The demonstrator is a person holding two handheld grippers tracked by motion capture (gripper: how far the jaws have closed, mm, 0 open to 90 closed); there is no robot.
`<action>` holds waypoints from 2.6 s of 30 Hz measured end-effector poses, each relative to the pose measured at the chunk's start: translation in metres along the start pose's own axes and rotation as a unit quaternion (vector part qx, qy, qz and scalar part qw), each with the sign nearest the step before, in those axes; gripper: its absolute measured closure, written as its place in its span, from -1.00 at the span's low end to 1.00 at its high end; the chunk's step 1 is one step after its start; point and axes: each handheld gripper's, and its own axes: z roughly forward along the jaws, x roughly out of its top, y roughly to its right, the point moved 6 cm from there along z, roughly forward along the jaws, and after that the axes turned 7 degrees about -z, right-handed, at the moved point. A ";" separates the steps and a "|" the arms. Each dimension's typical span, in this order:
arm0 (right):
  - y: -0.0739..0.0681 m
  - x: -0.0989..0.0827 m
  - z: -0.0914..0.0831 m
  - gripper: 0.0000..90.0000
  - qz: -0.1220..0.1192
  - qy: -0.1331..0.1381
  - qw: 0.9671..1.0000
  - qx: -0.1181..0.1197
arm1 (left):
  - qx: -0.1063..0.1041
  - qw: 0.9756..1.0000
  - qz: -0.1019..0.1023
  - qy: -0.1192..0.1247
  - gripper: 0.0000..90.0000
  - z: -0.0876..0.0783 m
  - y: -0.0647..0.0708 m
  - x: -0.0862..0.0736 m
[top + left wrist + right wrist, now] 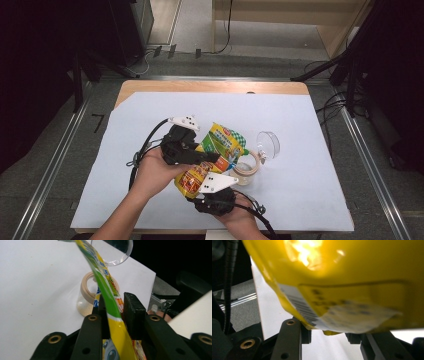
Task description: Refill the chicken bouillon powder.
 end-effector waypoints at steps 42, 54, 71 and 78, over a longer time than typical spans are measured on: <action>0.009 0.031 -0.020 0.42 0.015 0.022 0.999 0.021 | 0.006 0.997 -0.068 -0.034 0.37 0.016 0.003 0.035; 0.011 0.037 -0.016 0.49 0.026 0.031 0.999 0.020 | -0.005 0.996 -0.077 -0.043 0.41 0.018 0.004 0.043; 0.011 0.039 -0.017 0.52 0.008 0.031 0.999 0.012 | 0.006 0.998 -0.059 -0.035 0.45 0.018 0.009 0.048; 0.013 0.041 -0.015 0.56 0.010 0.036 0.999 0.007 | 0.015 0.998 -0.054 -0.032 0.50 0.017 0.008 0.049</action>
